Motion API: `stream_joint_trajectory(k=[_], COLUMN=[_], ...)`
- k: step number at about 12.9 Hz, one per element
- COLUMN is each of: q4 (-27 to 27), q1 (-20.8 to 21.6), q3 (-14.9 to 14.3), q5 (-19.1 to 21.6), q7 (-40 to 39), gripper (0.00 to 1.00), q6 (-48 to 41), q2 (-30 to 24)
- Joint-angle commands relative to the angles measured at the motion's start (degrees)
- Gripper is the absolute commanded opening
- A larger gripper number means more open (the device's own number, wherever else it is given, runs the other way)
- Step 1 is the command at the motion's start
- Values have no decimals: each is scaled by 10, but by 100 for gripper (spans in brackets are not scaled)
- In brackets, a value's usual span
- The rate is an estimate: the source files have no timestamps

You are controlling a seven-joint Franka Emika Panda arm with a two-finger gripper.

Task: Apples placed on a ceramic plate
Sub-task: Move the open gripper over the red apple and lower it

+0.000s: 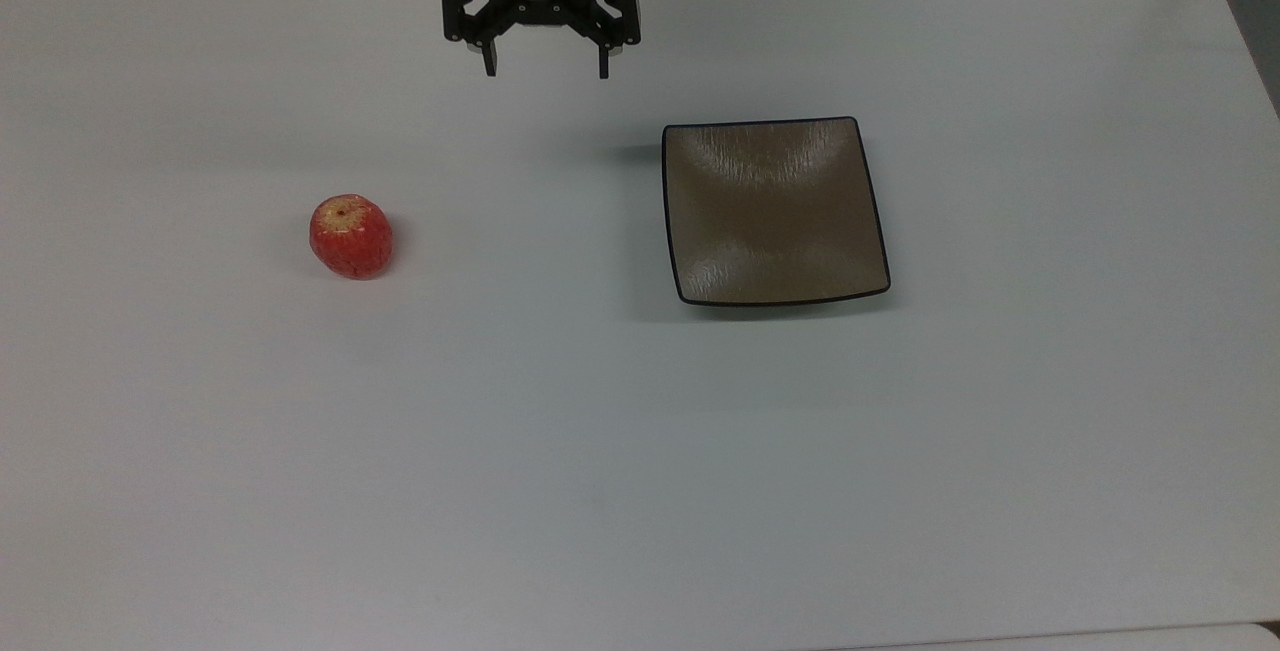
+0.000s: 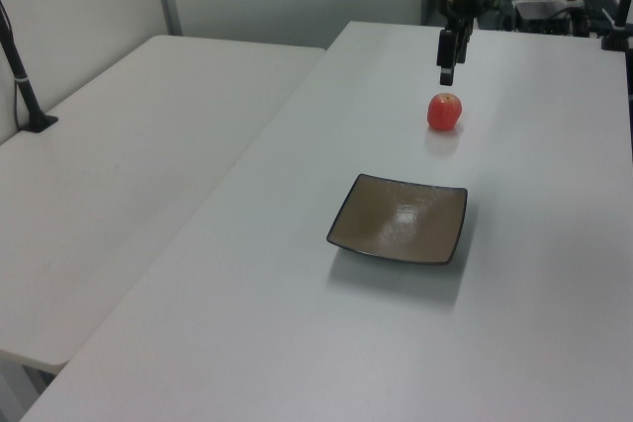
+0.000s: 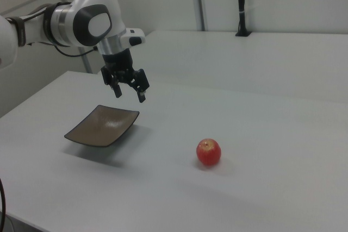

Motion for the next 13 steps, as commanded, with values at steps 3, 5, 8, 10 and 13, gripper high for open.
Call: stream_joint_trajectory(k=[3,5,8,10,13], q4=[-18,-18,-17,-18,-18], q1=[0,-1,-4,-11,-20], q3=[0,0,-1,-9,-36], q5=[6,7,2,-2,-5], q7=[0,0,0,-6,-30], gripper=[100,100,100,100,100], q6=[-1,-1,2,2,10], q2=[-9,-9,-7,-5,-1])
